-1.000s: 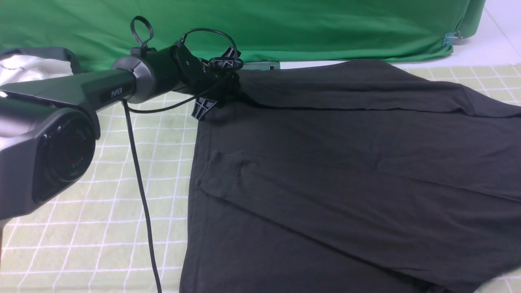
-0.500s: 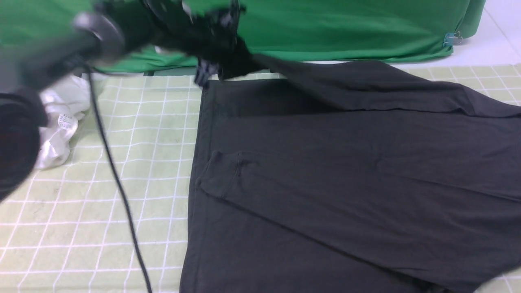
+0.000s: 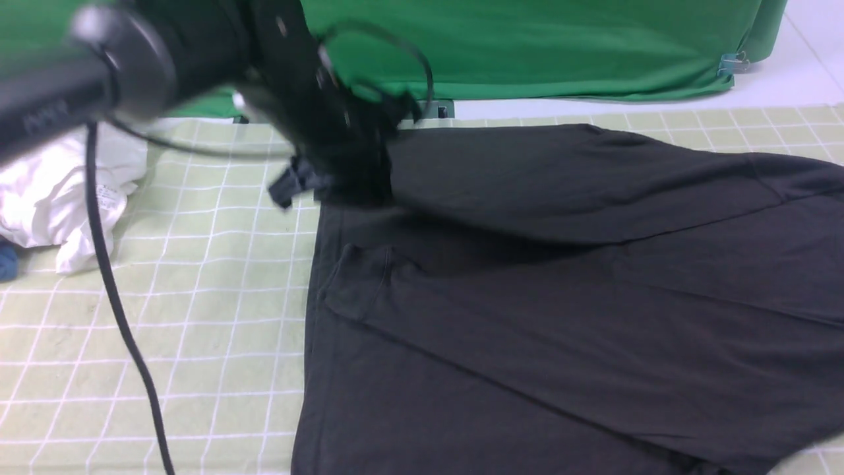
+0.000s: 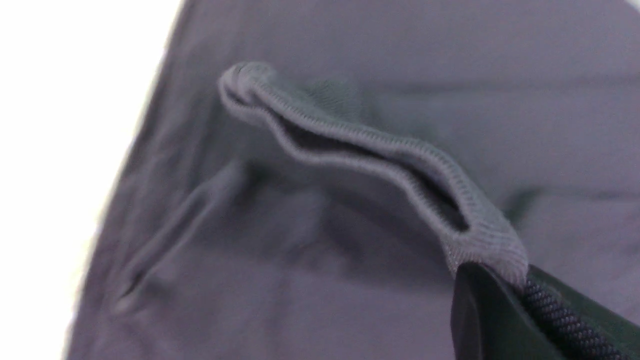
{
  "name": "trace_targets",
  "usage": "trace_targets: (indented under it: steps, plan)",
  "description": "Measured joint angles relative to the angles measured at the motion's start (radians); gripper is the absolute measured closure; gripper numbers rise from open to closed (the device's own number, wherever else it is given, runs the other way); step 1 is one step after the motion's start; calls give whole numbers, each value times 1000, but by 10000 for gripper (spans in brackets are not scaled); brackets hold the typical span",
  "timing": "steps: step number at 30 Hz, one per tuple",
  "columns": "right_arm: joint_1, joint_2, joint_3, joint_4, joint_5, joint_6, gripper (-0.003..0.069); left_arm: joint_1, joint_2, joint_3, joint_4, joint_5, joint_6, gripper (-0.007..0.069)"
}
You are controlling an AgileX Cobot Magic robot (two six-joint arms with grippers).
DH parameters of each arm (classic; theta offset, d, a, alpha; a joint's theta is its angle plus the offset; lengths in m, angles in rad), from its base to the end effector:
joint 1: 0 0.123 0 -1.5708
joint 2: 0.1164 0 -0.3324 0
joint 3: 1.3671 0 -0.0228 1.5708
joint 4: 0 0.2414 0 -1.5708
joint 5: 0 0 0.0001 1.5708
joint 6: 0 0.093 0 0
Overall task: Fold a long-sleeved shirt over a green coffee tablecloth.
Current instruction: 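Fold the left side of the dark shirt inward over its body with the left gripper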
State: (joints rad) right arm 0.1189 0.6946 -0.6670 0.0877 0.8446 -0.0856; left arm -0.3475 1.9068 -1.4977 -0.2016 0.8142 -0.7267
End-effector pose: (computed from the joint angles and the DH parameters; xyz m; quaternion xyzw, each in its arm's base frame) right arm 0.0751 0.0151 0.3356 -0.0799 0.9195 0.0478 0.3818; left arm 0.3913 -0.1561 0.2842 -0.2338 0.9444 -0.1840 0.1402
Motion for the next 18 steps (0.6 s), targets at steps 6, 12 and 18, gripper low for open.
trace_targets:
  steps: [6, 12, 18]
  plan:
    - [0, 0, 0, 0, 0, -1, 415, -12, 0, 244, -5, -131, -29, 599]
    - [0, 0, 0, 0, -1, -1, 415, -9, -1, 275, 8, -136, -16, 589]
    - [0, 0, 0, 0, -2, -1, 415, 0, -24, 273, 16, -115, 6, 484]
